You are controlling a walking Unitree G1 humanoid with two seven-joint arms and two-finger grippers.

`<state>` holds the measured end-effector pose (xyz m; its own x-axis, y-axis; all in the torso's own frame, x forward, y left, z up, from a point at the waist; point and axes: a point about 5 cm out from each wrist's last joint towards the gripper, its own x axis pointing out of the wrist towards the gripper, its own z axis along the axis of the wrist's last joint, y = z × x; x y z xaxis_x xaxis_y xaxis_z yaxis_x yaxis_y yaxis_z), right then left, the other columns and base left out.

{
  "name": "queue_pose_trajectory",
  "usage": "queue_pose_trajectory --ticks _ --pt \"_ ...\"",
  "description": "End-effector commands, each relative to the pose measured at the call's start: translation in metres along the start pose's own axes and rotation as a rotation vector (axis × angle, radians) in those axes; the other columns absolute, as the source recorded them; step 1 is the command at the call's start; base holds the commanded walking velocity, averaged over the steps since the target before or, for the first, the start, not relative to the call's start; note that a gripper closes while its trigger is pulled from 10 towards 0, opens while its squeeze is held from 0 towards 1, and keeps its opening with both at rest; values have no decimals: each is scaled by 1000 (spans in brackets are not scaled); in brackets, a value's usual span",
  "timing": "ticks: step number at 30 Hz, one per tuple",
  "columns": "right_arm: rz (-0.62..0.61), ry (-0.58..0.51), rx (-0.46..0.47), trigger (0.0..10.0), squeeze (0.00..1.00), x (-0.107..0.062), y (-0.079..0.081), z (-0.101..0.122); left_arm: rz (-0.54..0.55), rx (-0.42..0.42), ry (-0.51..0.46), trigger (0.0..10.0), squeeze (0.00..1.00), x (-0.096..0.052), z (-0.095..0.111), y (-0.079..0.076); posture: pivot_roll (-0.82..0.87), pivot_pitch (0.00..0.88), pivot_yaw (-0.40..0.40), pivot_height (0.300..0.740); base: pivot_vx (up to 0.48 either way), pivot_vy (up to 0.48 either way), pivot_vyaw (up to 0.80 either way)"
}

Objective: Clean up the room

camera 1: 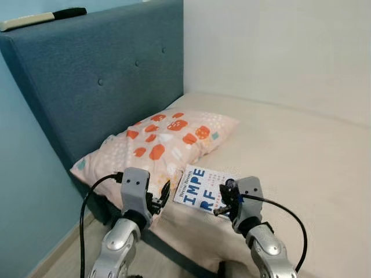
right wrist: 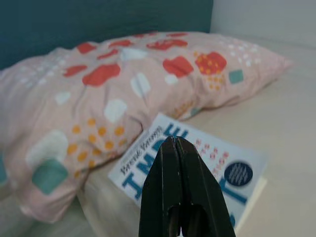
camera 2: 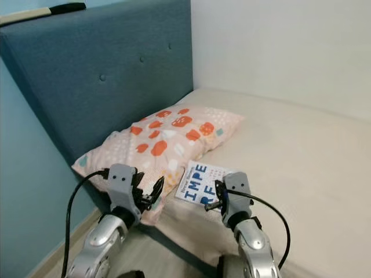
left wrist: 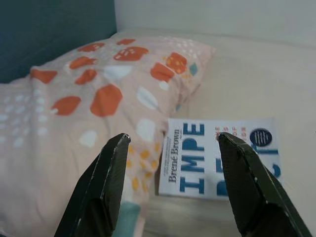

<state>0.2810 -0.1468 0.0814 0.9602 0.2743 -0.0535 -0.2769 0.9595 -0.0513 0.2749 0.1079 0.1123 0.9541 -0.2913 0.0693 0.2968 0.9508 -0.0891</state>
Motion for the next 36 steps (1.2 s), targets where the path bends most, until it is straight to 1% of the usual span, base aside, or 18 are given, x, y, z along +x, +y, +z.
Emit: queue_pose_trajectory --ticks 1,4,8,15,22,36 --pt "17 3 17 10000 0 0 4 0 7 0 11 10000 0 -1 -3 0 -16 70 -15 662 0 0 0" --pt "21 4 19 10000 0 0 5 0 8 -1 10 10000 0 -1 -3 0 -17 70 -16 672 0 0 0" --pt "26 3 24 10000 0 0 5 1 13 -3 8 10000 0 -2 -4 1 -17 70 -19 697 0 0 0" --pt "29 1 24 10000 0 1 5 2 19 -4 5 10000 0 -2 -3 2 -18 70 -20 712 0 0 0" --pt "37 3 31 10000 0 -1 8 2 36 -5 2 10000 0 -3 -3 4 -18 74 -21 740 0 0 0" --pt "39 12 56 10000 0 -1 10 0 41 -2 -1 10000 0 -3 -3 5 -20 77 -19 740 0 0 0"
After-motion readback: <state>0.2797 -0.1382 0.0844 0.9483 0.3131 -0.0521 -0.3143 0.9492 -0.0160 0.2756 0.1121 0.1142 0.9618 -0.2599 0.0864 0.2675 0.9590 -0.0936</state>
